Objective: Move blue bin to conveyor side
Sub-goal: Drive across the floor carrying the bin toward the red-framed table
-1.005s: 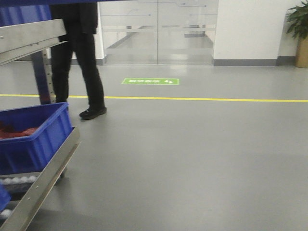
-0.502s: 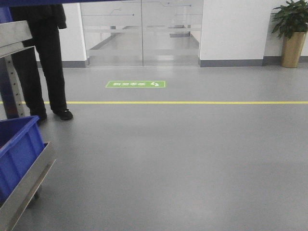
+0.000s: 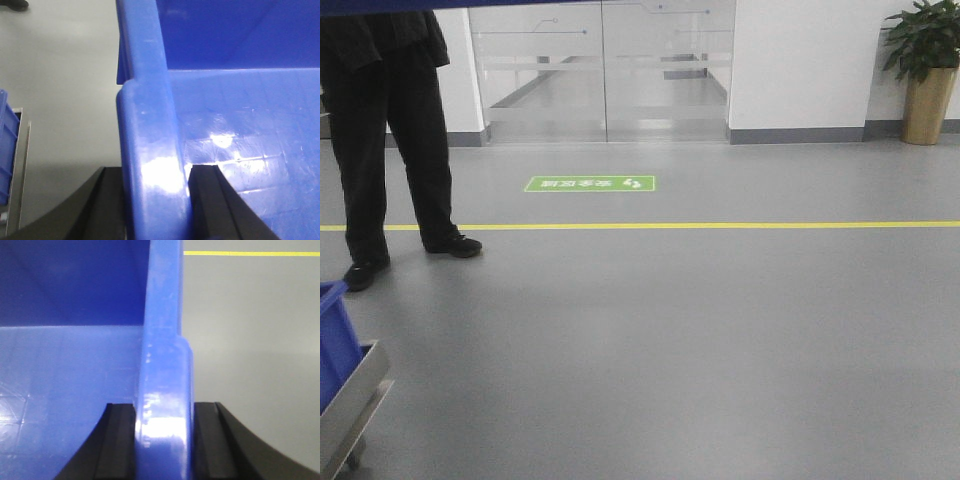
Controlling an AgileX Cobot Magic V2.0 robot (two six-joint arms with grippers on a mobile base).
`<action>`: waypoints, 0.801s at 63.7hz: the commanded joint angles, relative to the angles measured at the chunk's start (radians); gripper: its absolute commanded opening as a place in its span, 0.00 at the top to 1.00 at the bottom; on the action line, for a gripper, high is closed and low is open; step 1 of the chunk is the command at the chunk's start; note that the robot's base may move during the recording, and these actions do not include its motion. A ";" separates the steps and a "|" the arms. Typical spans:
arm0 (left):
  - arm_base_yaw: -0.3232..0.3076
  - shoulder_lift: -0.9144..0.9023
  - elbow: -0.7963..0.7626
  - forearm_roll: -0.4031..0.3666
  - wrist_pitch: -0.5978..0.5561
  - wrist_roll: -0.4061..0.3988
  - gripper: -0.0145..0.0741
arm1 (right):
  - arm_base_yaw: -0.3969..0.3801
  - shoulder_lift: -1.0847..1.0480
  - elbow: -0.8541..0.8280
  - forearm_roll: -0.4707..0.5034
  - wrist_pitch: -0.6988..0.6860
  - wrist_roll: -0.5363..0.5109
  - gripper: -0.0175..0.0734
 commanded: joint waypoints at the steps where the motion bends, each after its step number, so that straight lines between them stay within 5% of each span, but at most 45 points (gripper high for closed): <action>1: 0.000 -0.021 -0.015 0.035 -0.089 0.018 0.86 | -0.006 -0.022 -0.013 -0.089 -0.098 -0.011 0.89; 51: 0.000 -0.021 -0.015 0.035 -0.089 0.018 0.86 | -0.006 -0.022 -0.013 -0.089 -0.111 -0.011 0.89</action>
